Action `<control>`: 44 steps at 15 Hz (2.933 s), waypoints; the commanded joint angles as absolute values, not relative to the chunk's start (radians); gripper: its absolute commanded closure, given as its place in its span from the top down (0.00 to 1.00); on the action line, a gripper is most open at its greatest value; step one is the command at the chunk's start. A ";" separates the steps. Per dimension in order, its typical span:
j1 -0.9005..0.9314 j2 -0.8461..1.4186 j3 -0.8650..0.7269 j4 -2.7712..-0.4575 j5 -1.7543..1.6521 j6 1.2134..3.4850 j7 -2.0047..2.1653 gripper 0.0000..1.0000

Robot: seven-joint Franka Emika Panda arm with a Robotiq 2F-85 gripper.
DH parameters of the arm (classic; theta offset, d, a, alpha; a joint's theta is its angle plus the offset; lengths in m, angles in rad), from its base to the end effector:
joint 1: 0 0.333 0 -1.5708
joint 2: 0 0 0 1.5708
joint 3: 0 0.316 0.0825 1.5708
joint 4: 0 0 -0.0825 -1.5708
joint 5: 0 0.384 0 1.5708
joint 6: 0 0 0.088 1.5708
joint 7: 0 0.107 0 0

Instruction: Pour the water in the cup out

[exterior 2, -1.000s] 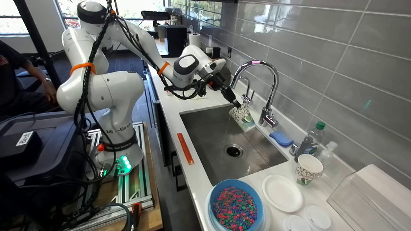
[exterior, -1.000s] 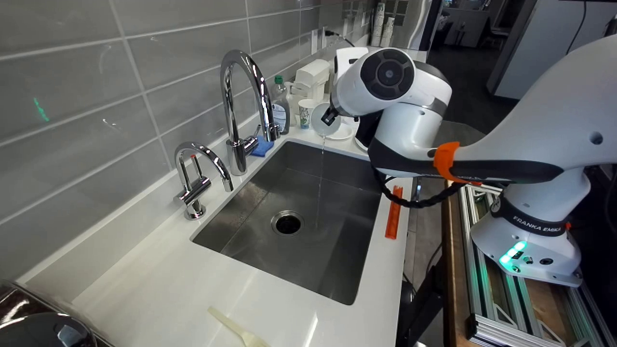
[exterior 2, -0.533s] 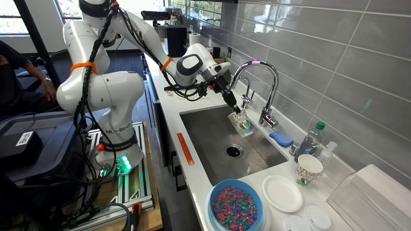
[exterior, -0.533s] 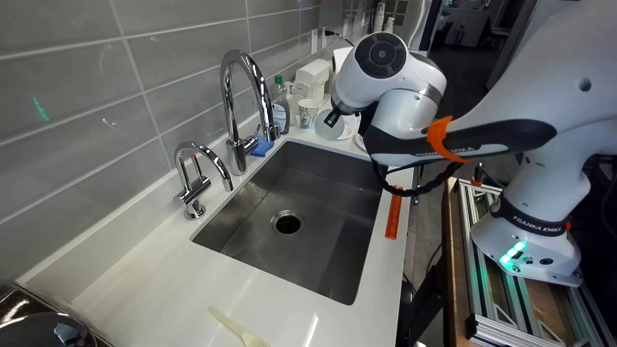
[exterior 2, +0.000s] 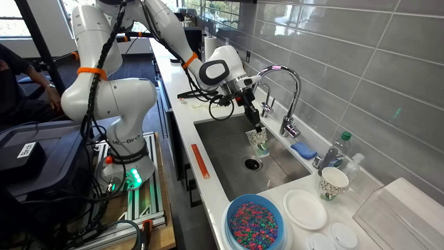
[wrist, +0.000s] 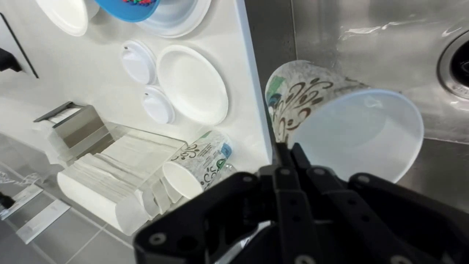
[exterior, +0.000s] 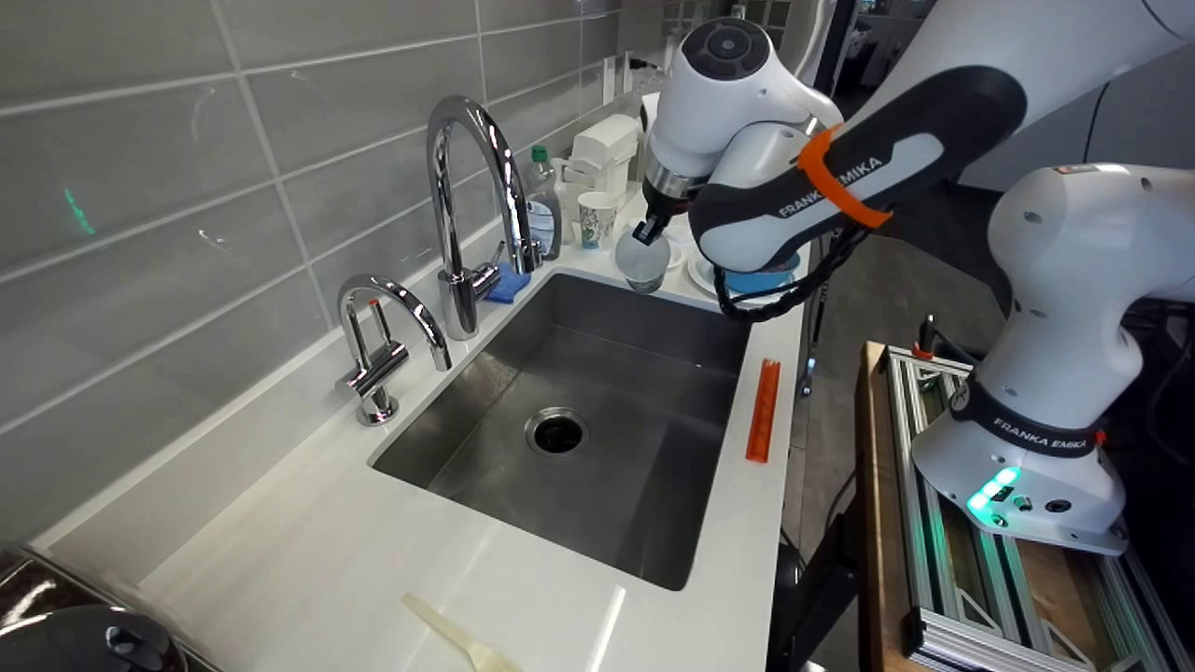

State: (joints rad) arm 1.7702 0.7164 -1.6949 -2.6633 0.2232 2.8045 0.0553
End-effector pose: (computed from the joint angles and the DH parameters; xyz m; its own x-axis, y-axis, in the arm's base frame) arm 0.4406 -0.0146 0.3140 0.9394 -0.0186 0.3424 -0.2075 -0.8257 0.5245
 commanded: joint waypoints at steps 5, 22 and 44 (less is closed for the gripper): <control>1.620 0.349 -1.667 -2.621 0.140 2.833 -0.099 0.01; 1.209 0.123 -1.334 -2.624 0.179 2.834 -0.269 0.03; 0.709 0.203 -0.811 -2.521 0.804 2.784 -0.717 0.01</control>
